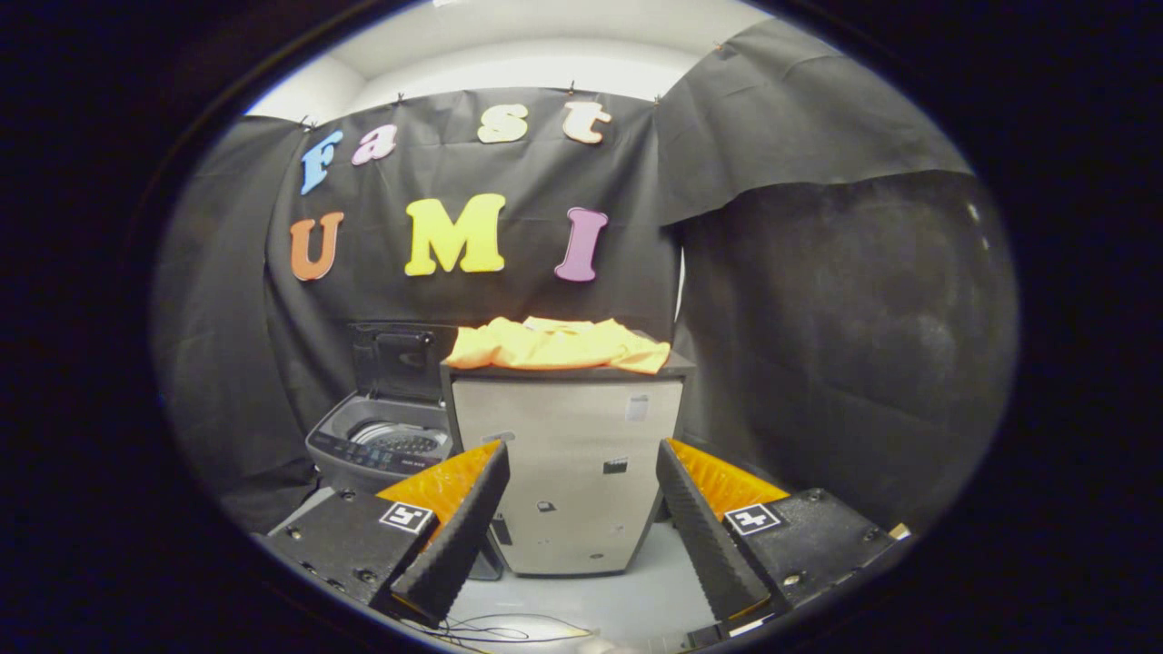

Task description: Put the clothes into the washing machine and then close the washing machine lid.

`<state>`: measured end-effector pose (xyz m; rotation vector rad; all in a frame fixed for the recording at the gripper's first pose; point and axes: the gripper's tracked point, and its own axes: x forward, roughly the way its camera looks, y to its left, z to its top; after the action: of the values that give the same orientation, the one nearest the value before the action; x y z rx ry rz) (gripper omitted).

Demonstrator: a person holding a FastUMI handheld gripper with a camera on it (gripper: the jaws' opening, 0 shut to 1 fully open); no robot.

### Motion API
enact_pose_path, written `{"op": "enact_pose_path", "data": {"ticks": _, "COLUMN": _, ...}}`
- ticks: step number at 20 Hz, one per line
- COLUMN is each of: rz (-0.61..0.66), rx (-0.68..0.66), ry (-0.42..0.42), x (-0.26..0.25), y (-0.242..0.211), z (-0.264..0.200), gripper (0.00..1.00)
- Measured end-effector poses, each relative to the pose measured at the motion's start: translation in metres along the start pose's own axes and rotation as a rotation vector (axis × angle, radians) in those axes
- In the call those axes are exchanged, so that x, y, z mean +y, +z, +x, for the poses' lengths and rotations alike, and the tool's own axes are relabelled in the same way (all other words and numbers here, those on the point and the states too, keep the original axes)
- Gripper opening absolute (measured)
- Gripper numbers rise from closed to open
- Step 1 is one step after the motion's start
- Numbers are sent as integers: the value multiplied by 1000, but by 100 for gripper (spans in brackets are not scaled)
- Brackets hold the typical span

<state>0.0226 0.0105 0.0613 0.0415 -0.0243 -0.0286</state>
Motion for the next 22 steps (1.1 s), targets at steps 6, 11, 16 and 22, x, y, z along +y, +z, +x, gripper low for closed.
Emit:
{"op": "enact_pose_path", "data": {"ticks": 6, "rz": 61, "rx": 13, "ry": -34, "x": 1, "y": 83, "z": 39, "gripper": 100}}
{"op": "enact_pose_path", "data": {"ticks": 11, "rz": 28, "rx": -14, "ry": -21, "x": 13, "y": 158, "z": 102, "gripper": 100}}
{"op": "enact_pose_path", "data": {"ticks": 16, "rz": 21, "rx": 24, "ry": 20, "x": 35, "y": 199, "z": 184, "gripper": 100}}
{"op": "enact_pose_path", "data": {"ticks": 22, "rz": -44, "rx": 153, "ry": 65, "x": 59, "y": 201, "z": 283, "gripper": 100}}
